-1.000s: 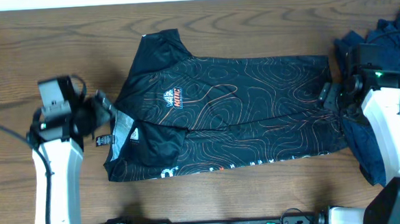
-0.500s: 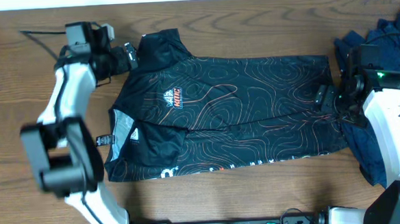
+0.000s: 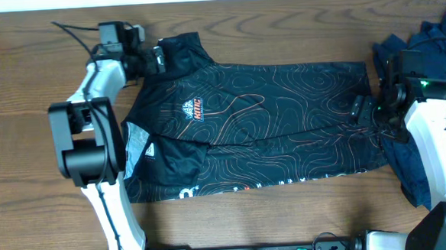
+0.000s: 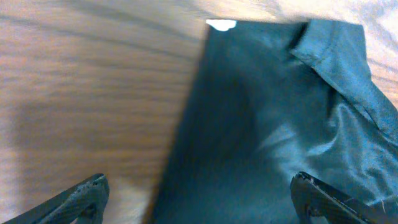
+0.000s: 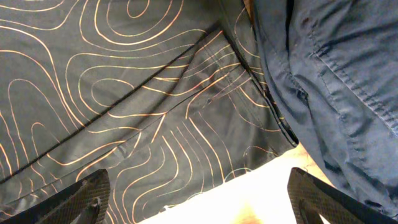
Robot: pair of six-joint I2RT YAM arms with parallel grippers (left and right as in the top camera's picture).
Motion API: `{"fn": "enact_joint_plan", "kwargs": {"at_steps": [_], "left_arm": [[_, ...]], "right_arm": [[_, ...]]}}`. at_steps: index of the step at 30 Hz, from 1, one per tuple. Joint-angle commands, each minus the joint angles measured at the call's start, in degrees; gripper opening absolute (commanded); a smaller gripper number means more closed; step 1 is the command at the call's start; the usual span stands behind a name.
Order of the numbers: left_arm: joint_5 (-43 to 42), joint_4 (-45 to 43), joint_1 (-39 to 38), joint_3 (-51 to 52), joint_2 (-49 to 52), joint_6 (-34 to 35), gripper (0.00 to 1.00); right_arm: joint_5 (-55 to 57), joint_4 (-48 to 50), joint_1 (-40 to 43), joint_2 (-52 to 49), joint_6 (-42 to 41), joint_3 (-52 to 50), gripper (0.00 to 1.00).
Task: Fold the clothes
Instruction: 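Release the jersey and move the left gripper to its upper-left shoulder, then grasp the jersey's top-left and top-right edges with both grippers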
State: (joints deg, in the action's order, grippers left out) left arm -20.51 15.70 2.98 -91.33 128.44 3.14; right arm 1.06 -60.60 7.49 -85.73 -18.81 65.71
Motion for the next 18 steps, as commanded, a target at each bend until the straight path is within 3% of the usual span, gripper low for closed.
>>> {"fn": "enact_joint_plan", "kwargs": {"at_steps": [1,3,5,8,11,13,18], "left_arm": [[3.30,-0.48,-2.27,-1.18,3.08,-1.20,0.90],[4.70,-0.28,-3.30,-1.18,4.35,-1.20,0.84],[6.45,0.00,-3.98,-1.16,5.05,-1.16,0.72],[8.22,-0.07,-4.31,-1.18,5.07,-1.16,0.33],[8.20,0.00,-4.17,-1.27,4.74,-0.92,0.12],[8.22,0.87,-3.96,-1.29,4.28,-0.31,0.06],[8.20,3.82,-2.34,-1.29,0.26,5.46,0.06]], "right_arm": [[-1.29,-0.09,0.33,0.94,0.20,0.90,0.89],[-1.81,-0.11,0.33,0.94,0.20,0.90,0.89],[-1.97,-0.07,0.33,0.94,0.20,0.90,0.89],[-1.97,0.00,0.33,0.94,0.20,0.90,0.89],[-1.97,0.61,0.33,0.94,0.22,0.90,0.89],[-1.97,1.66,0.33,0.94,0.22,0.90,0.88],[-1.97,5.11,0.33,0.92,0.22,0.90,0.87]]}}
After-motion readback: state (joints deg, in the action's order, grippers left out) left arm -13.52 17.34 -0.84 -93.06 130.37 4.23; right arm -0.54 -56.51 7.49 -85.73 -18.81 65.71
